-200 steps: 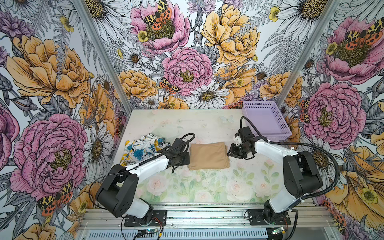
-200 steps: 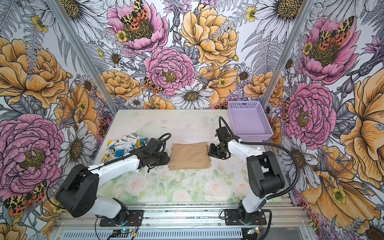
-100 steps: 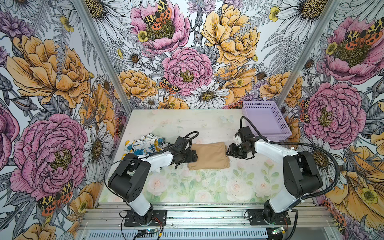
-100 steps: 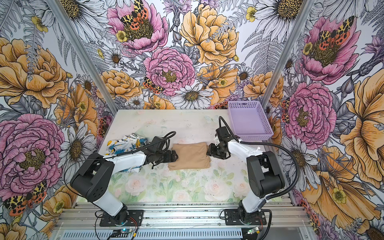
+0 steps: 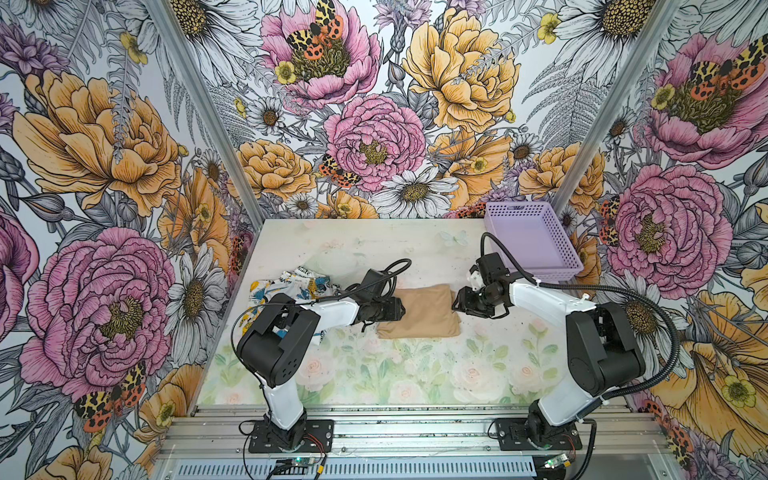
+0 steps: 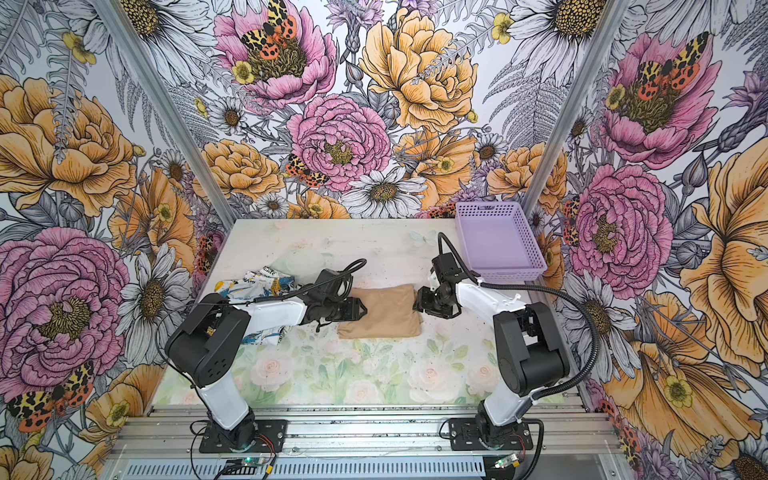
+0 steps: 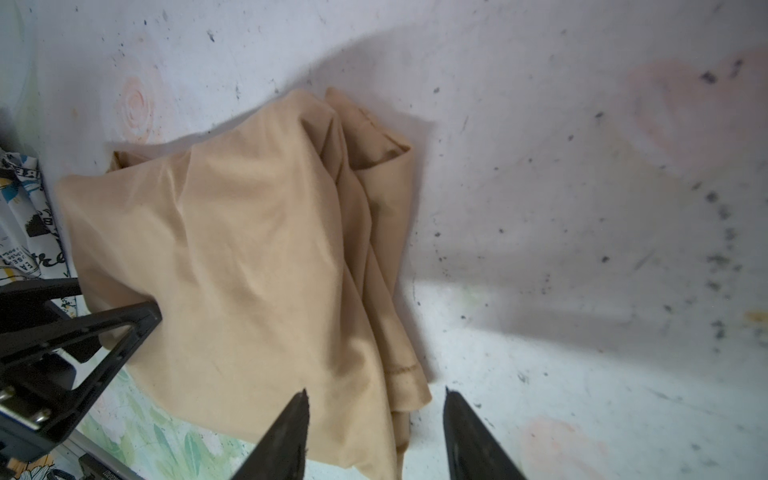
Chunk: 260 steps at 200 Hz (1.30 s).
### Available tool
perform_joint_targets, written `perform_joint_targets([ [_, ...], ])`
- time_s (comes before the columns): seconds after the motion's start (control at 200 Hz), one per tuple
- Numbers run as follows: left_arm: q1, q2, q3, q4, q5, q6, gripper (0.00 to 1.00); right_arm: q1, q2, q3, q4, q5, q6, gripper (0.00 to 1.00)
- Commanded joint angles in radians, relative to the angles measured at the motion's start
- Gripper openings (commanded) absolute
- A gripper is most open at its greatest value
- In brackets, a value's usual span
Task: Fold and stack the mixed laundry pile
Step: 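Lift the beige bundle with the left gripper while the right gripper releases, then carry the beige bundle with the left gripper onto the printed garment pile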
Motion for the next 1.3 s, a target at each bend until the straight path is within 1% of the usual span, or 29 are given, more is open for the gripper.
perform_joint_targets([
  [0.0,-0.009,0.072,-0.024,-0.051,0.03,-0.016,0.32,-0.008,-0.023,-0.007,-0.004,0.012,-0.009,0.54],
  [0.175,0.005,0.071,-0.014,-0.048,0.034,-0.029,0.0,-0.008,-0.029,-0.014,-0.003,0.01,-0.009,0.54],
  [0.33,0.039,0.026,0.005,-0.095,0.036,-0.026,0.0,-0.008,-0.034,-0.01,-0.001,0.003,-0.006,0.55],
  [0.345,0.044,-0.01,0.008,-0.107,0.034,-0.023,0.0,-0.007,-0.034,-0.009,-0.001,0.003,-0.006,0.54],
  [0.395,0.056,-0.045,0.023,-0.148,0.026,-0.007,0.0,-0.007,-0.039,-0.008,0.0,0.0,-0.004,0.54],
  [0.746,0.188,-0.254,0.111,-0.503,-0.034,0.2,0.0,-0.008,-0.039,0.014,0.005,-0.02,0.0,0.55],
  [0.866,0.245,-0.292,0.149,-0.603,-0.062,0.273,0.0,-0.007,-0.032,0.022,0.007,-0.024,0.002,0.55],
  [1.046,0.35,-0.33,0.207,-0.687,-0.083,0.361,0.0,-0.003,-0.025,0.033,0.007,-0.034,-0.001,0.55],
  [1.296,0.497,-0.358,0.329,-0.803,-0.06,0.472,0.0,-0.001,-0.018,0.044,0.005,-0.05,-0.001,0.55],
])
